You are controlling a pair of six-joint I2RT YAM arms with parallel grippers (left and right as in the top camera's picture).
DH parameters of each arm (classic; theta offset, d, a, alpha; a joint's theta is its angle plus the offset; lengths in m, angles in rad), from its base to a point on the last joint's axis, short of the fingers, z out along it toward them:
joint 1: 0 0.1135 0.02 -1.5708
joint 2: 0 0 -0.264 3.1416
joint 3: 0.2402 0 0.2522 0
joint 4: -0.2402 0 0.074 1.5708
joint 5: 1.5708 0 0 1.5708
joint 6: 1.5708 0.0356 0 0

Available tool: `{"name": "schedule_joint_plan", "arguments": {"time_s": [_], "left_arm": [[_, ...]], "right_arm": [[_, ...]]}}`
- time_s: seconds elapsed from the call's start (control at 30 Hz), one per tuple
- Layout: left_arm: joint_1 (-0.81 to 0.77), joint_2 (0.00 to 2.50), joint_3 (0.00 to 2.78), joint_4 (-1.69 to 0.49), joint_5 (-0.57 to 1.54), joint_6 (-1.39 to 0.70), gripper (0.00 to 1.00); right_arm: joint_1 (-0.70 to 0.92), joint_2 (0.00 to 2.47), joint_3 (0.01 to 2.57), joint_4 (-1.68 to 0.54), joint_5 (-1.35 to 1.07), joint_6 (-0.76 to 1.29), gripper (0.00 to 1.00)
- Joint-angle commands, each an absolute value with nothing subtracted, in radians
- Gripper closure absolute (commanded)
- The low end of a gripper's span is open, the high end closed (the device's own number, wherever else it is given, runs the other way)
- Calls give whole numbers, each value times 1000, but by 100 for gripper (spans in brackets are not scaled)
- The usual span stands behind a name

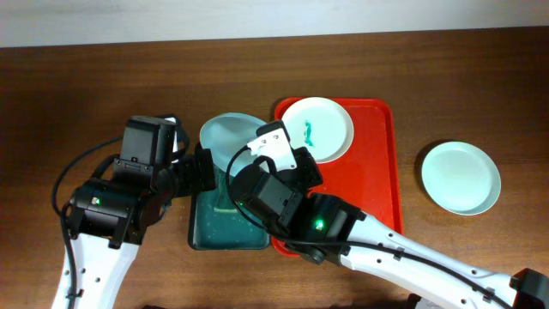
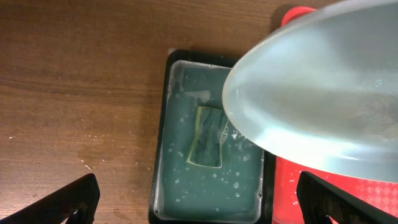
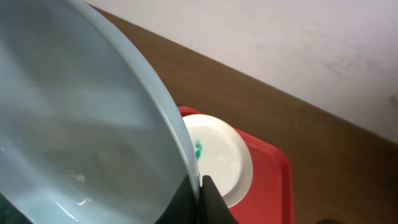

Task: Clean dirty plates on tray and stack at the side
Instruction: 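Lift the pale blue plate with the right gripper over the water tray, then carry the pale blue plate right and stack it on the pale green plate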

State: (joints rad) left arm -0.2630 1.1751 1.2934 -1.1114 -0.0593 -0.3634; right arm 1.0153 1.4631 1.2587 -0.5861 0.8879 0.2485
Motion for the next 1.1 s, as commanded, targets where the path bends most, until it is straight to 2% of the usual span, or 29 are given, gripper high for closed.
{"name": "schedule_joint_plan", "arguments": {"time_s": [0.0,0.03,0.1,0.13,0.17,0.2,0.23,0.3,0.33,0.4,0.43,0.5,0.53,1.0,1.07], "left_arm": [[-259,1169,1304,-1113,-56,-366,1],[-259,1169,1304,-1113,-56,-366,1],[-259,1169,1304,-1113,-56,-366,0],[-259,1169,1304,-1113,-56,-366,1],[-259,1169,1304,-1113,-56,-366,1],[-259,1169,1304,-1113,-56,-366,1],[-259,1169,1304,-1113,-56,-366,1],[-259,1169,1304,-1113,-56,-366,1],[-259,1169,1304,-1113,-56,-366,1],[-259,1169,1304,-1113,-56,-366,1],[-259,1169,1304,-1113,-56,-366,1],[-259,1169,1304,-1113,-56,-366,1],[-259,1169,1304,-1113,-56,-366,1],[-259,1169,1304,-1113,-56,-366,1],[-259,1169,1304,-1113,-56,-366,1]], "right_arm": [[1007,1448,1280,-552,986,266,96],[1009,1448,1280,-546,907,226,96],[1007,1448,1280,-566,950,169,96],[1002,1448,1280,-571,950,274,96],[1002,1448,1280,-556,844,315,96],[1003,1448,1280,-550,778,257,96],[1002,1448,1280,-570,830,202,96],[994,1448,1280,-589,900,339,96],[995,1448,1280,-573,838,333,96],[995,1448,1280,-582,926,218,96],[994,1448,1280,-575,945,311,96],[1004,1448,1280,-544,837,232,96],[1013,1448,1280,-543,879,140,96],[1040,1448,1280,-519,905,138,96],[1035,1448,1279,-521,1072,139,96]]}}
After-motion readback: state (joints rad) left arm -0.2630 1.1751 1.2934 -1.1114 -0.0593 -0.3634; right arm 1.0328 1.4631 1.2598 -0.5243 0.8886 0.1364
